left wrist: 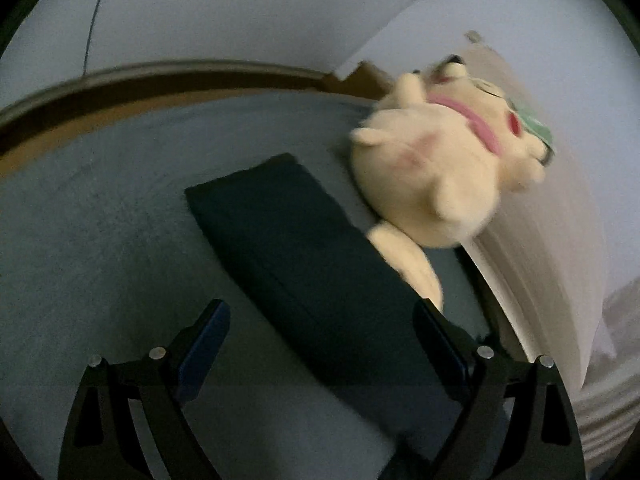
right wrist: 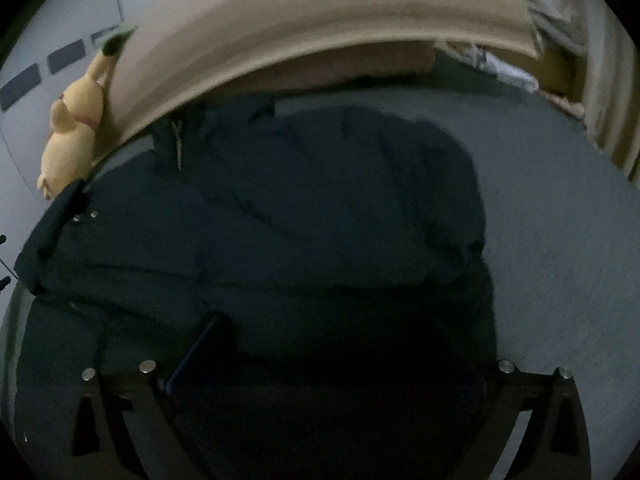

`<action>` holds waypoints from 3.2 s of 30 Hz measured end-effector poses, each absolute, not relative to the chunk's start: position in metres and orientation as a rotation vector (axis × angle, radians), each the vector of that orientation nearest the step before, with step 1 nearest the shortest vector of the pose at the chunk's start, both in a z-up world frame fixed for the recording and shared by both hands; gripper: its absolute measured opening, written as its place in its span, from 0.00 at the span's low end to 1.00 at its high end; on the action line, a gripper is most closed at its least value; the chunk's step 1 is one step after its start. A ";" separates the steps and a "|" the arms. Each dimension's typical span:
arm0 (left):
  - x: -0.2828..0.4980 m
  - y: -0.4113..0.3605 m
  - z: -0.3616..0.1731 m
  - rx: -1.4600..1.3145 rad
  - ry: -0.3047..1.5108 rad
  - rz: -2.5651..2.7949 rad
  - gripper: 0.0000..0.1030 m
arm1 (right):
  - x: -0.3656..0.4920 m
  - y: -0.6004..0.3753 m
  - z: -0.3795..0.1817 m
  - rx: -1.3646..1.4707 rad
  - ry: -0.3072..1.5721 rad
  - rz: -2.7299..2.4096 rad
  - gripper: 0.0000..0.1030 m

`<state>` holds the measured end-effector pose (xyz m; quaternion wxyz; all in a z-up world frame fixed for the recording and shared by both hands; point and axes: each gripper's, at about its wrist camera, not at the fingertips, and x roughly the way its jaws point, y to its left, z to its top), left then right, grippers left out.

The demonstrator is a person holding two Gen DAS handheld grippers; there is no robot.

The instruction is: Fold large clothes

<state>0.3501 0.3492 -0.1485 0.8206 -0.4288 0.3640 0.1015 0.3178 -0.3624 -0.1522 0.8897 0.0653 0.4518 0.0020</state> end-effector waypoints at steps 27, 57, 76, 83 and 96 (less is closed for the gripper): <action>0.349 0.169 0.042 -0.239 0.481 0.050 0.08 | 0.315 -0.366 -0.153 0.166 0.955 0.011 1.00; 0.386 -0.055 -0.044 -0.166 1.121 -0.553 0.33 | 0.270 -0.390 -0.083 0.293 0.820 0.081 1.00; 0.352 0.015 -0.016 -0.402 0.874 -0.463 1.00 | 0.270 -0.406 -0.064 0.491 0.815 0.146 1.00; 0.322 0.111 -0.060 -0.388 0.856 -0.156 1.00 | 0.302 -0.398 -0.114 0.862 0.974 0.263 0.98; 0.274 0.179 -0.122 -0.460 0.880 -0.017 1.00 | 0.329 -0.328 -0.087 0.482 1.050 0.148 0.11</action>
